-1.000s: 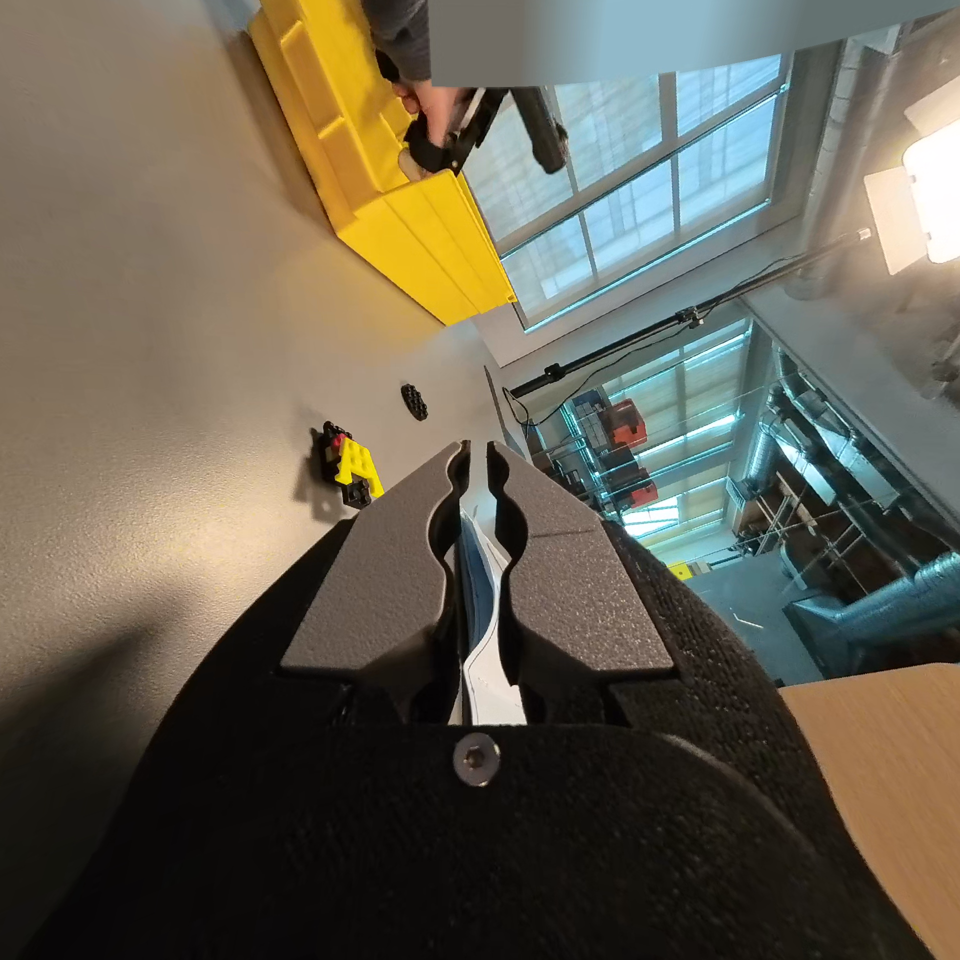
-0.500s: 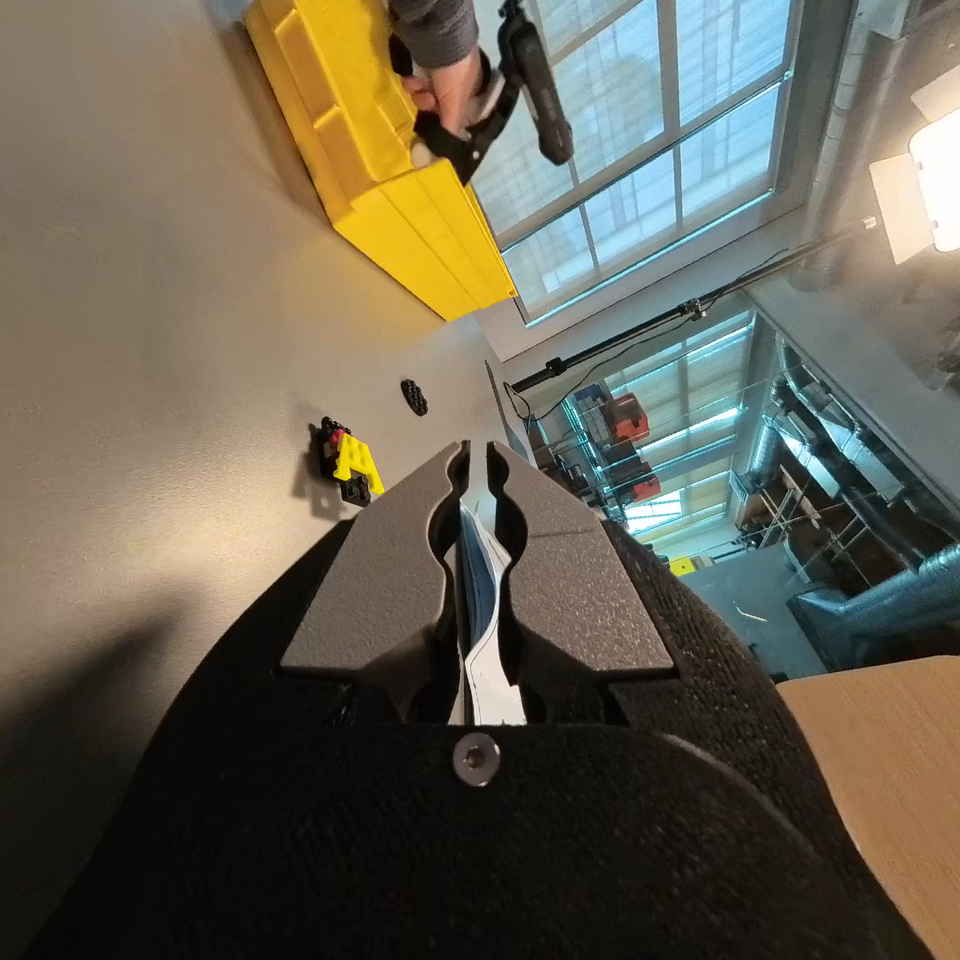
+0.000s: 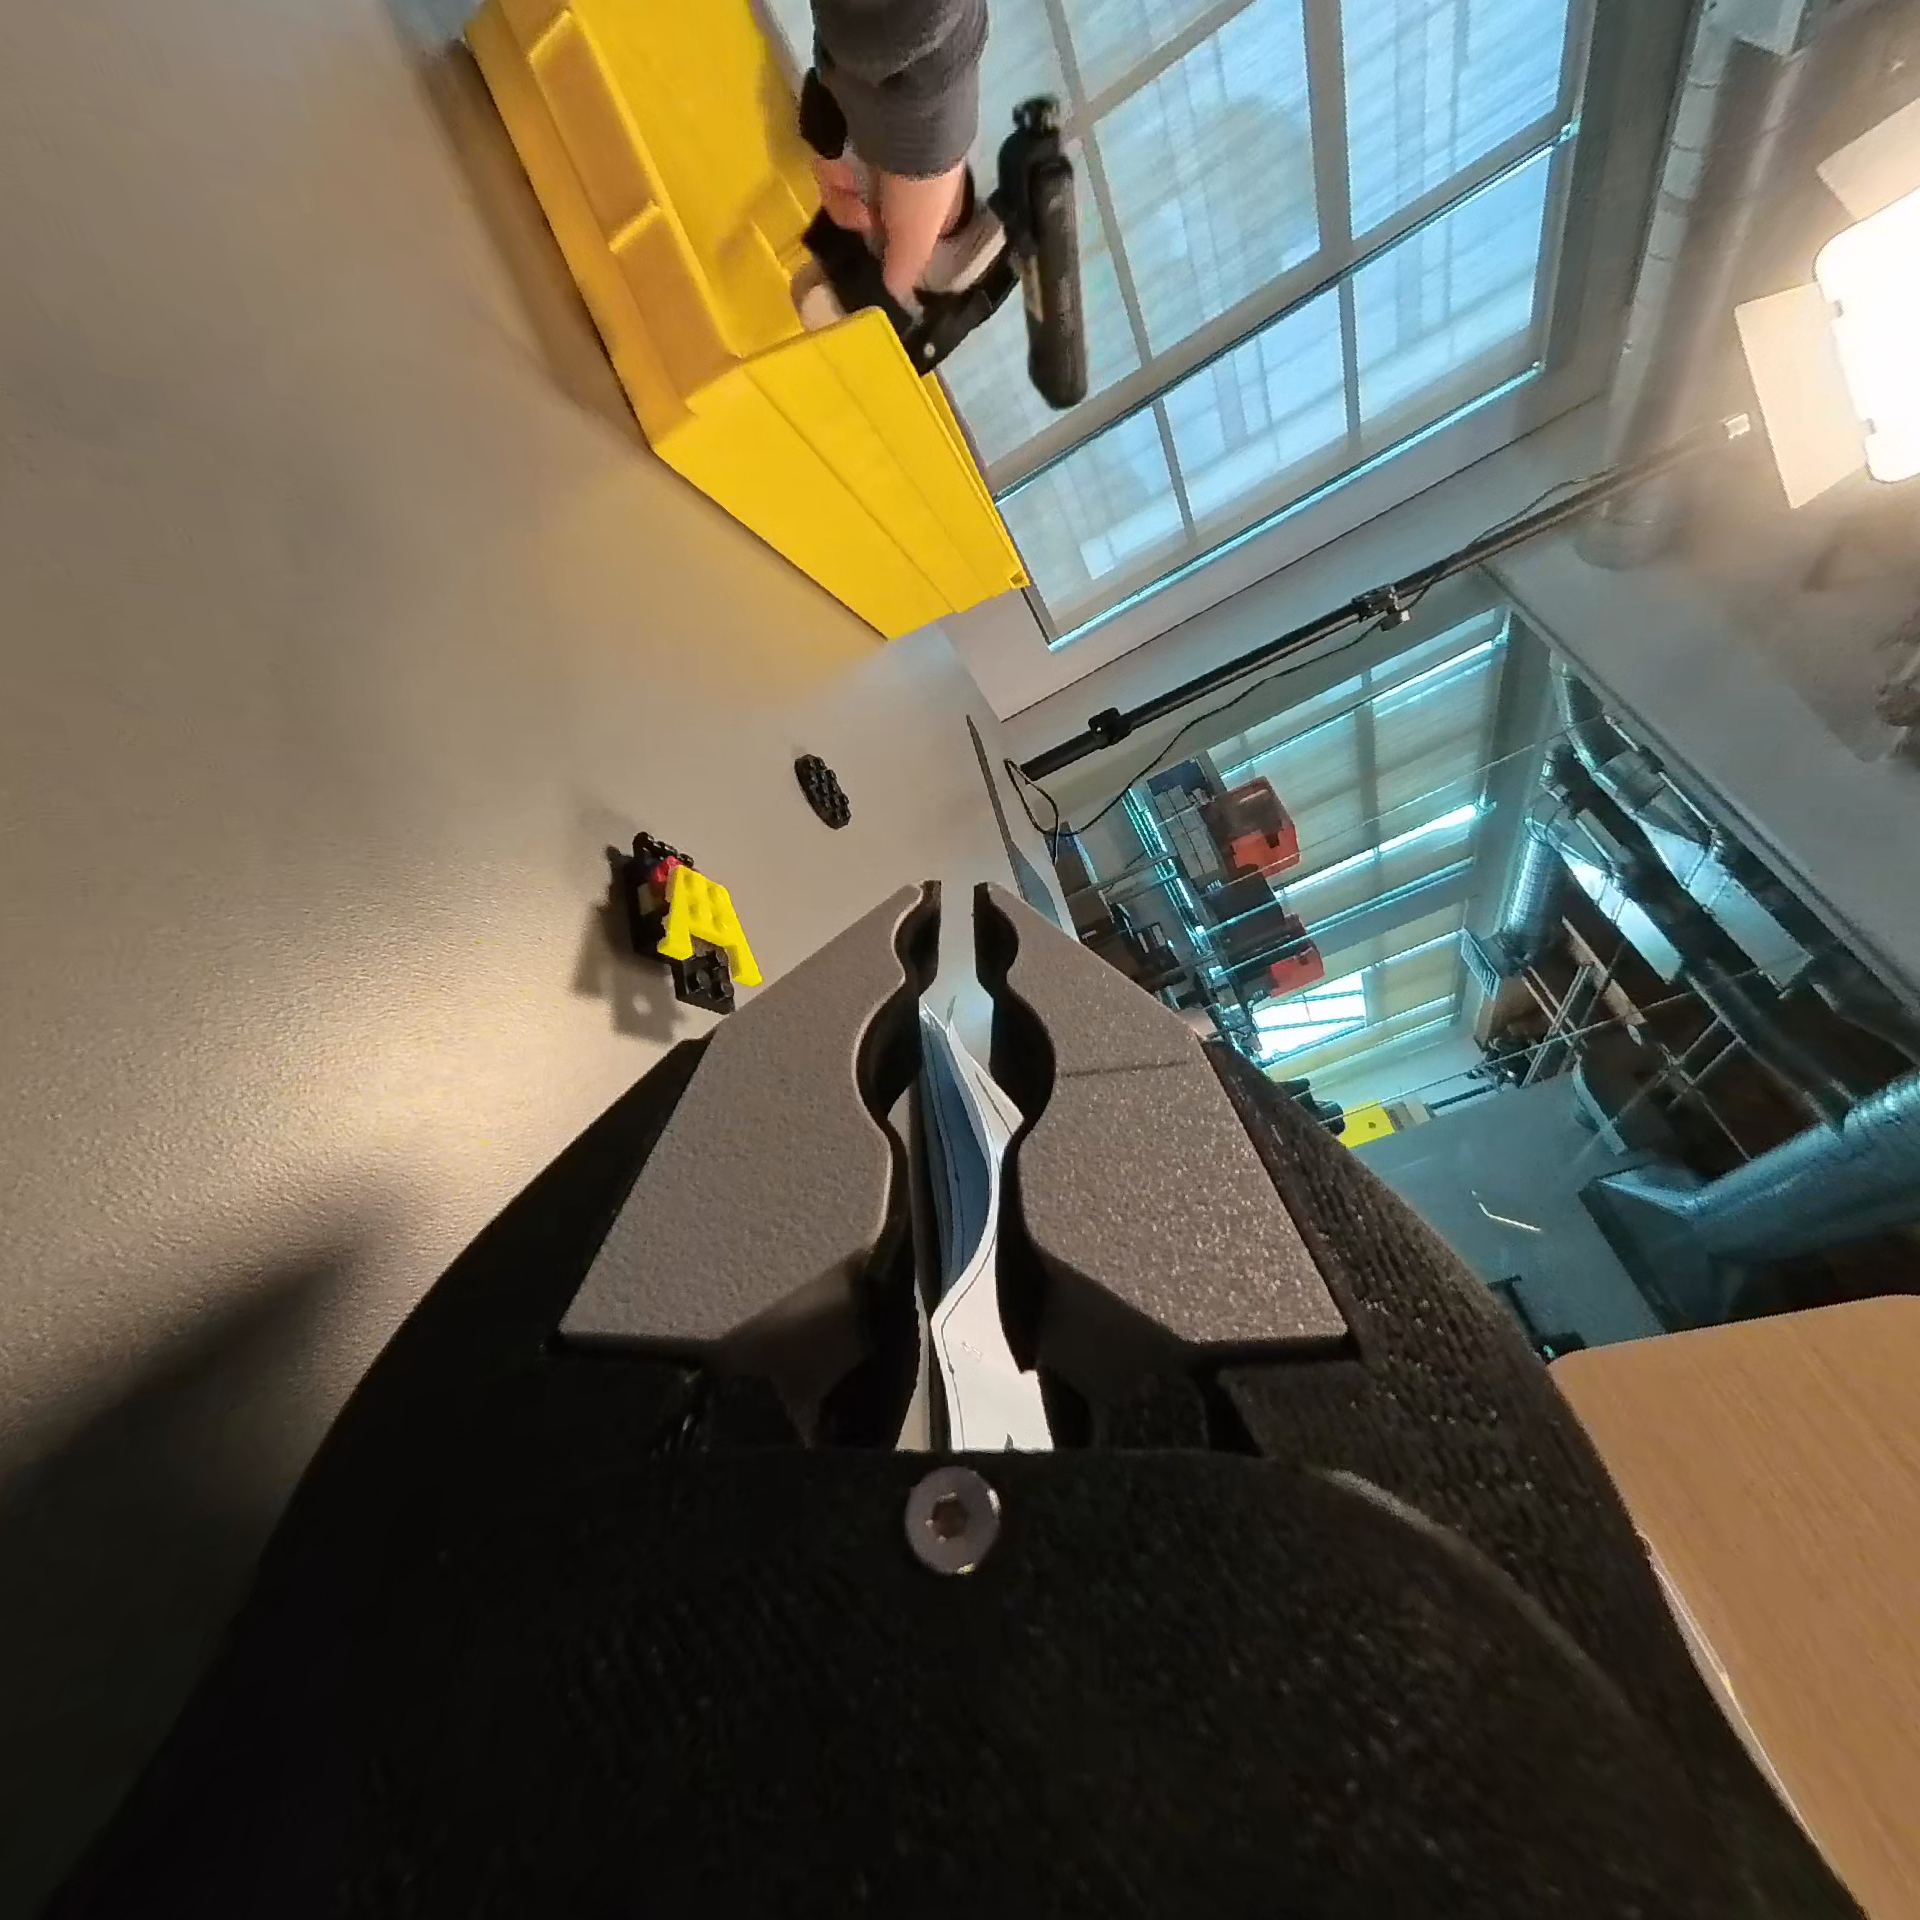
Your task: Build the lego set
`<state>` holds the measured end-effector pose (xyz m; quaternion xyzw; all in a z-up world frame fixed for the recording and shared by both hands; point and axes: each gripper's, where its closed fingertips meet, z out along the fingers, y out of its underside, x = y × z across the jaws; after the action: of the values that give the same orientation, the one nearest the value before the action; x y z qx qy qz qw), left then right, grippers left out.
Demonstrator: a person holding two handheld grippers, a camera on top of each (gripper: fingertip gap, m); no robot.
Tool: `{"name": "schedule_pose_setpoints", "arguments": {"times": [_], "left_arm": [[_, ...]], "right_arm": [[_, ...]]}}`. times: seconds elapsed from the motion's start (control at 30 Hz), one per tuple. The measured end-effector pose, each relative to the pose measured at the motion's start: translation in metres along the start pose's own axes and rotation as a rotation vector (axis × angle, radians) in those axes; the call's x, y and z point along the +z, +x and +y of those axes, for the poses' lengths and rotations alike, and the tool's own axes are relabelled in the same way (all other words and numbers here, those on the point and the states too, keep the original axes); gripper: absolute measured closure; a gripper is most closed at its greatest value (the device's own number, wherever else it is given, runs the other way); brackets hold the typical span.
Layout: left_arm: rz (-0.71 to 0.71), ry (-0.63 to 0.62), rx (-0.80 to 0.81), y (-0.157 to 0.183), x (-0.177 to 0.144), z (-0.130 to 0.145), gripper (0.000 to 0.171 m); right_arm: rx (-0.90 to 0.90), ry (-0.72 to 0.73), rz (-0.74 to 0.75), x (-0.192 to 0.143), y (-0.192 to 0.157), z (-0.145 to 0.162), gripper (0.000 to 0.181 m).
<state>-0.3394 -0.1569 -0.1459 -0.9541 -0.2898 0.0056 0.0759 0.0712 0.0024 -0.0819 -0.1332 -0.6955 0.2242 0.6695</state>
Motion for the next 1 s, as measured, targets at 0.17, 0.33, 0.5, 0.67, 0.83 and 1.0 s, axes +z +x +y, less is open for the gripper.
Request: {"name": "schedule_pose_setpoints", "arguments": {"times": [0.17, 0.33, 0.5, 0.67, 0.83, 1.0], "left_arm": [[-0.025, -0.03, -0.009, -0.006, 0.007, 0.007, 0.153], [-0.042, -0.014, 0.012, -0.008, 0.008, 0.006, 0.158], [-0.04, 0.048, 0.023, -0.011, 0.004, -0.005, 0.159], [-0.014, 0.123, -0.003, -0.01, -0.004, -0.019, 0.157], [-0.001, 0.048, -0.003, -0.009, 0.005, -0.008, 0.155], [0.02, 0.052, 0.001, -0.004, 0.01, -0.008, 0.163]], "right_arm": [[-0.003, 0.002, -0.002, 0.0, 0.0, -0.001, 0.177], [-0.005, 0.002, -0.002, -0.001, -0.001, -0.001, 0.177], [-0.006, 0.001, -0.006, -0.001, -0.001, -0.001, 0.177], [-0.005, 0.001, -0.008, -0.001, -0.001, -0.001, 0.177], [-0.008, 0.002, -0.011, -0.001, -0.002, -0.001, 0.177], [-0.006, 0.001, -0.011, -0.001, -0.002, 0.0, 0.177]]}}
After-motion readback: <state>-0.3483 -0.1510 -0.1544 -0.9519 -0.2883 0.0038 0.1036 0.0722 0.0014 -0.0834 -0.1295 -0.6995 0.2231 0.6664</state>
